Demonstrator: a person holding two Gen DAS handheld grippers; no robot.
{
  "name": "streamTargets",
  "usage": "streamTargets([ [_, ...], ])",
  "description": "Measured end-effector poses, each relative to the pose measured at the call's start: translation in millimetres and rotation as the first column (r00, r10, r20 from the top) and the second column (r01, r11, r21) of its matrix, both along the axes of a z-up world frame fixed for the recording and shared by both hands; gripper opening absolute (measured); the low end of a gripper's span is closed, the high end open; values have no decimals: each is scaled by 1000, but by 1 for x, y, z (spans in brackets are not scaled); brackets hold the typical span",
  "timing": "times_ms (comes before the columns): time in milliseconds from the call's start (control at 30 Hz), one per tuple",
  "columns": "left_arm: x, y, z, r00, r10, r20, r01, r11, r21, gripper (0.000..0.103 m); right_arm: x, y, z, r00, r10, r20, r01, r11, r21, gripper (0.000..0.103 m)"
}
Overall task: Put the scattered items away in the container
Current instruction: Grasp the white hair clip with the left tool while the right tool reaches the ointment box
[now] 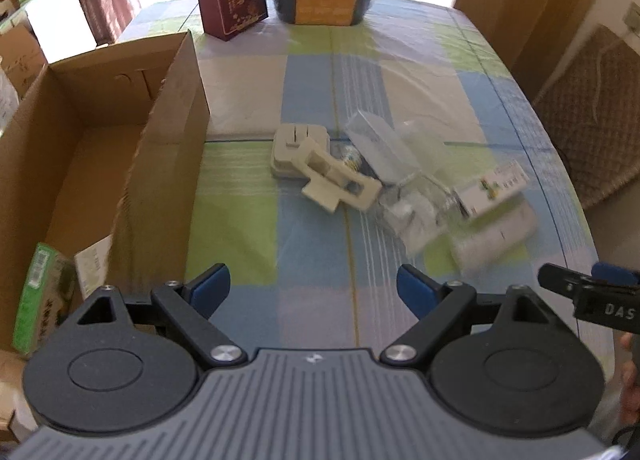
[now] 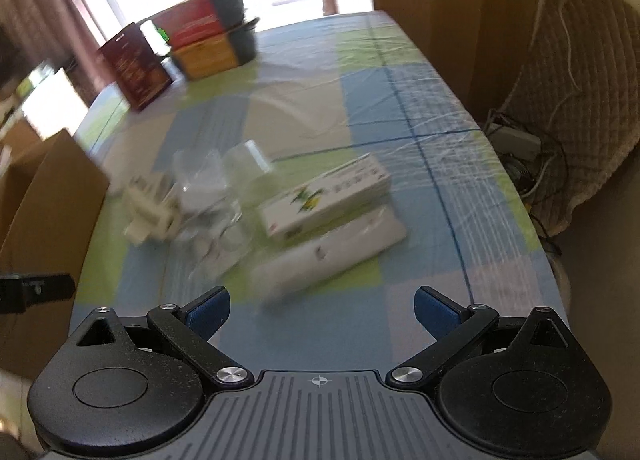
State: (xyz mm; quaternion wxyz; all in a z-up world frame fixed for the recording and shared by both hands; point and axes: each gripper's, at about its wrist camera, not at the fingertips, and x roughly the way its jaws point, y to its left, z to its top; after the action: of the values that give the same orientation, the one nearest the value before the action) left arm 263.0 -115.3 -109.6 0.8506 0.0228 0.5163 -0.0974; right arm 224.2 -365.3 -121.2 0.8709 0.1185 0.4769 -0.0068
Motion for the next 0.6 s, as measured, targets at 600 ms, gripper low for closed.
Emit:
streamTargets([
  [600,117,-11,-77,963,243,-117,-255,962,-96,78,80,-68,-33,957,-288,-26,288,937,198,103],
])
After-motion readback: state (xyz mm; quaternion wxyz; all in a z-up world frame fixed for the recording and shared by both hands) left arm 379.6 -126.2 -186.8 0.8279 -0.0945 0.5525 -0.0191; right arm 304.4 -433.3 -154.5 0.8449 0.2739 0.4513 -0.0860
